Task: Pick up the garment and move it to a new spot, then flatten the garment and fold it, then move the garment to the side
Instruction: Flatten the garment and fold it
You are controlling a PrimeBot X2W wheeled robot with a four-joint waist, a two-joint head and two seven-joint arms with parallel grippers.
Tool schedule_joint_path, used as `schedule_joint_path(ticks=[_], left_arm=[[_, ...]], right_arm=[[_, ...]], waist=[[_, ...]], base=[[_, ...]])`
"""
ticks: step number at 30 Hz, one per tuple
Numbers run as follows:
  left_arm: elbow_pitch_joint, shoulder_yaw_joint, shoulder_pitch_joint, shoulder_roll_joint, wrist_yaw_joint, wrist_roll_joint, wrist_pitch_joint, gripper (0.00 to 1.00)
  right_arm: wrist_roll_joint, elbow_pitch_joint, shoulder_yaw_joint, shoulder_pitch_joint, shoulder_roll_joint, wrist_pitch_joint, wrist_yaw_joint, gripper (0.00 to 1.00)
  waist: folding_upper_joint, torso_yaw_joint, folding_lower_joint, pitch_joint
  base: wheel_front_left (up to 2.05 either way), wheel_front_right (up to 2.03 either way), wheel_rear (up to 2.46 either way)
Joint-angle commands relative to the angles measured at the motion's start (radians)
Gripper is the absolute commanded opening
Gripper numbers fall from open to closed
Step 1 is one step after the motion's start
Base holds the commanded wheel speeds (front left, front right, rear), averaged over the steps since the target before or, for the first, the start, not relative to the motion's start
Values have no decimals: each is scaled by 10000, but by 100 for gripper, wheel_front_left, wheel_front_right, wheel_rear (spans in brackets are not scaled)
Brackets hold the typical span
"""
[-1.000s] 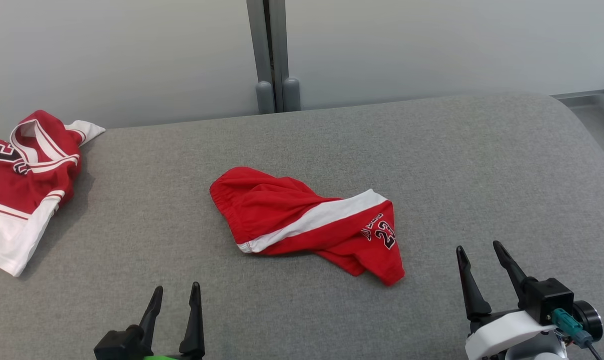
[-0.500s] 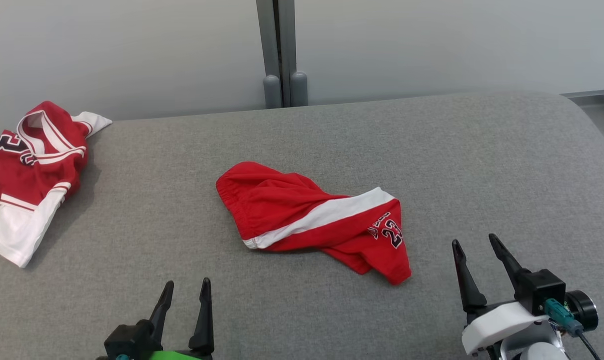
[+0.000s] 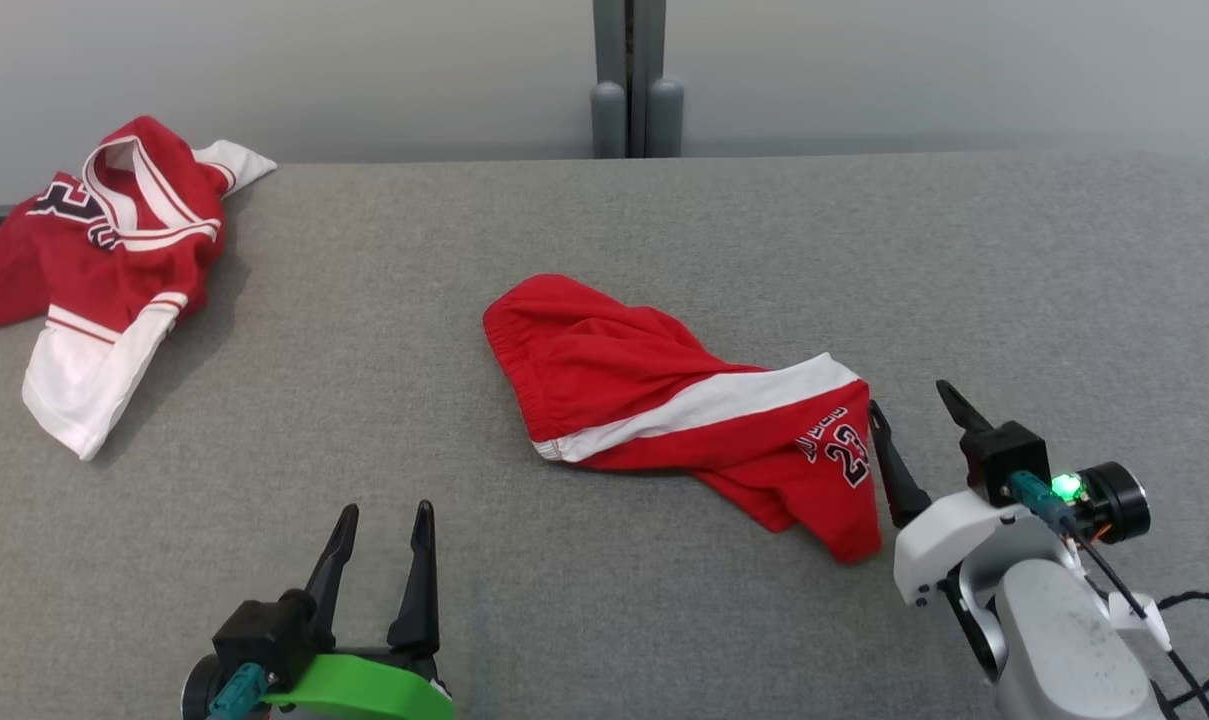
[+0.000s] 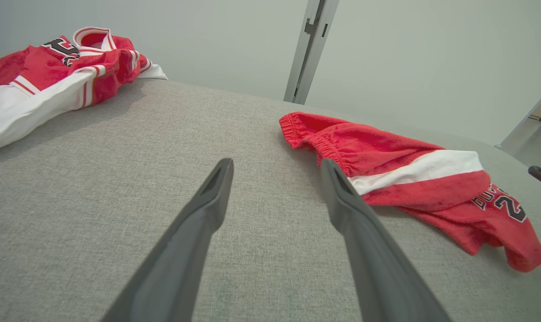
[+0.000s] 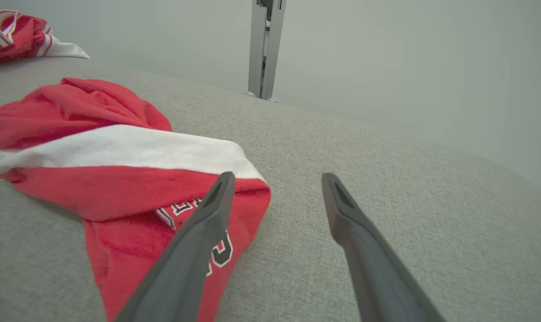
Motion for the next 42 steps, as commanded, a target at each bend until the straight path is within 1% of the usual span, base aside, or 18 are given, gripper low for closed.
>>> schedule_joint_path(ticks=[1,4,9,17,18,19,20,21,26,30,33,35,37,39,42], left_arm=[[-63,35,-206,20,44,-87,-5,100],[-132,50,-346,18,45,-100,-5,100],[-169,-4,-535,18,76,-176,-5,100],[-134,-110,-700,20,134,-232,-5,100],[-125,-124,-716,20,128,-244,-5,100],[-121,-132,-719,18,130,-239,-5,100],[-113,-136,-724,20,128,-232,-5,100],[-112,-142,-726,20,134,-229,-5,100],[-146,-104,-661,18,180,-161,-5,100],[-160,-82,-617,19,167,-65,-5,100],[-171,-31,-587,19,144,-13,-5,100],[-176,-28,-550,19,119,0,-5,100],[-186,-21,-504,19,108,26,-5,100],[-185,8,-436,19,97,45,-5,100],[-185,51,-375,19,90,59,-5,100]], right_arm=[[-197,301,-104,-338,-96,-23,-7,100],[-463,1267,-79,-991,-327,-21,-7,100],[-485,2885,457,-2009,-640,-22,-7,100],[615,4853,2353,-3126,-640,117,0,100],[814,5060,2644,-3206,-596,190,0,69],[980,5196,2871,-3252,-566,226,0,47],[1232,5356,3149,-3322,-535,308,1,18],[1410,5425,3354,-3379,-532,324,1,0],[2200,5309,4025,-3838,-803,107,-3,0],[2312,4931,4174,-4182,-1127,-18,-8,0],[2075,4482,4076,-4306,-1353,-20,-8,0],[1739,4041,3982,-4300,-1619,-25,-8,0],[1373,3565,3853,-4142,-1874,-27,-8,0],[812,3056,3762,-3853,-2146,-26,-8,3],[275,2400,3562,-3379,-2331,-27,-8,4]], waist=[[0,454,0,490],[0,641,0,775],[0,839,0,1111],[0,935,0,1344],[0,940,0,1345],[0,941,0,1344],[0,939,0,1338],[0,932,0,1331],[0,791,0,1235],[0,598,0,1059],[0,447,0,917],[0,359,0,832],[0,294,0,763],[0,231,0,690],[0,159,0,621]], base=[[0,0,0],[0,0,0],[0,0,0],[0,0,0],[0,0,0],[0,0,0],[0,0,0],[0,0,0],[0,0,0],[0,0,0],[0,0,0],[0,0,0],[0,0,0],[0,0,0],[0,0,0]])
